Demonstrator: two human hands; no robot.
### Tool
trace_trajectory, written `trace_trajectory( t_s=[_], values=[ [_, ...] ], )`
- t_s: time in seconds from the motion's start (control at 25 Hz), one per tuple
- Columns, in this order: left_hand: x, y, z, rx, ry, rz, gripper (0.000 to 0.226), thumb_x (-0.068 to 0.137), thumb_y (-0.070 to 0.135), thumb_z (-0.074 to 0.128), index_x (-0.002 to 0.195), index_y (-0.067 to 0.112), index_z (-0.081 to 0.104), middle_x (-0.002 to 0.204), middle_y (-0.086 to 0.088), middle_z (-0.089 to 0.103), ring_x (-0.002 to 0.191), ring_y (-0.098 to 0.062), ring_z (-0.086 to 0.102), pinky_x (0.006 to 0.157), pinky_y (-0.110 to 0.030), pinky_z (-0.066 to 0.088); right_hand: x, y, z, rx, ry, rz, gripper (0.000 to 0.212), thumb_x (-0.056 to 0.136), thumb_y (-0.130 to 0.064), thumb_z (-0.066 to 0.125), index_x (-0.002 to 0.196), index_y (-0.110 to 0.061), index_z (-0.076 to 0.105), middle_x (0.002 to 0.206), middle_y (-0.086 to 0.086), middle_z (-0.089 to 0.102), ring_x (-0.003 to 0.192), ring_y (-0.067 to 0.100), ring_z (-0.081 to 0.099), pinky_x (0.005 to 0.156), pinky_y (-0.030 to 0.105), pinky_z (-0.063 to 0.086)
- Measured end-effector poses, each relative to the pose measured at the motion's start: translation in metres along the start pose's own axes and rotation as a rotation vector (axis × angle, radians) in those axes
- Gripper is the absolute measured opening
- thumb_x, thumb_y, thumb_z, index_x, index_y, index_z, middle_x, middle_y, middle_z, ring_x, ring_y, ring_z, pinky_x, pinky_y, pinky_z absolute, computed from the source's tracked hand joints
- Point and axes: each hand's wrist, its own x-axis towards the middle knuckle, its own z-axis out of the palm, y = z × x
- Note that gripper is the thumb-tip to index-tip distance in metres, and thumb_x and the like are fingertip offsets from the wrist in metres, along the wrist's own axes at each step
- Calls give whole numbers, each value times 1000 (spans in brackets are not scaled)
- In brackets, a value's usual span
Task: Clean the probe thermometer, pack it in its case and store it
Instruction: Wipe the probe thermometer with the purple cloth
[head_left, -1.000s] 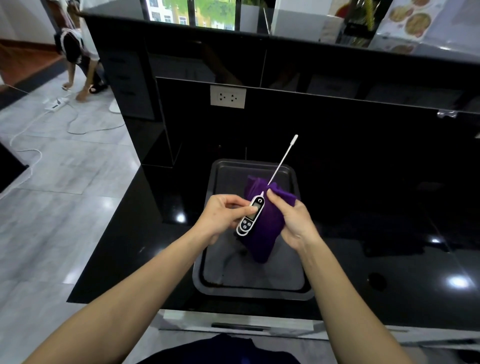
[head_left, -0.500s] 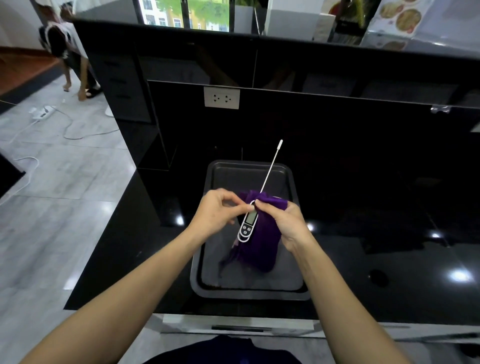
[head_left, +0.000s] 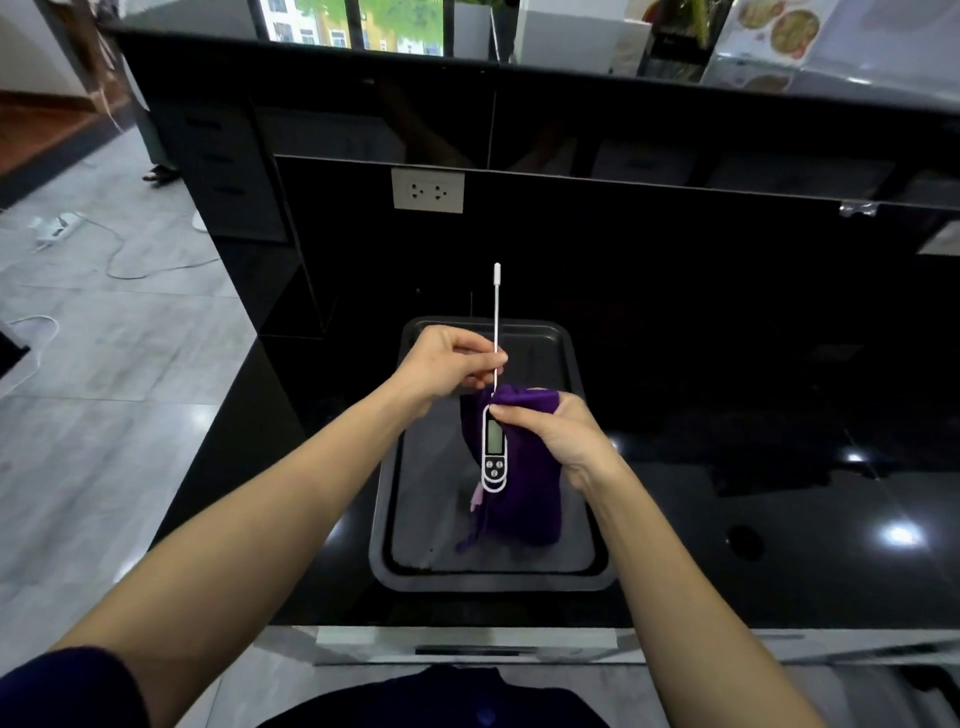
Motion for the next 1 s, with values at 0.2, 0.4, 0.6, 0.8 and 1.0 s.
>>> trace_trajectory(
  t_s=[0.2,0.4,0.6,0.8,1.0],
  values=[
    [3,2,-8,-206,136,7,4,84,3,70,83,1,67,73,-11,66,50,-5,63,55,-20,58,-2,9,-7,9,-46,55,21,66,-8,88,84,-14,78,83,9,79,73,19,76,61,24,57],
    [5,-5,-17,-310,232,-12,5,85,3,69,81,4,67,75,-11,65,52,-6,63,56,-20,58,-4,20,-9,10,-24,61,39,62,-10,90,97,-10,73,94,11,78,86,25,74,81,35,59],
    [4,-3,-14,-295,205,-20,3,85,5,69,84,3,67,75,-10,66,54,-7,62,58,-23,59,-1,19,-5,8,16,38,36,66,-6,88,98,-7,72,93,13,77,83,24,73,75,33,59],
    [1,2,-9,-221,101,-54,11,85,5,70,92,-3,67,75,-11,67,54,-7,63,60,-25,61,4,12,-3,34,-27,18,22,68,-5,87,83,-16,75,84,9,78,76,21,75,66,28,58],
    [0,4,-3,-191,93,-28,12,85,4,70,92,-5,67,73,-10,67,51,-6,62,57,-24,60,6,10,4,55,34,2,31,68,-9,88,95,-11,72,89,11,78,80,24,74,71,32,59]
  ],
)
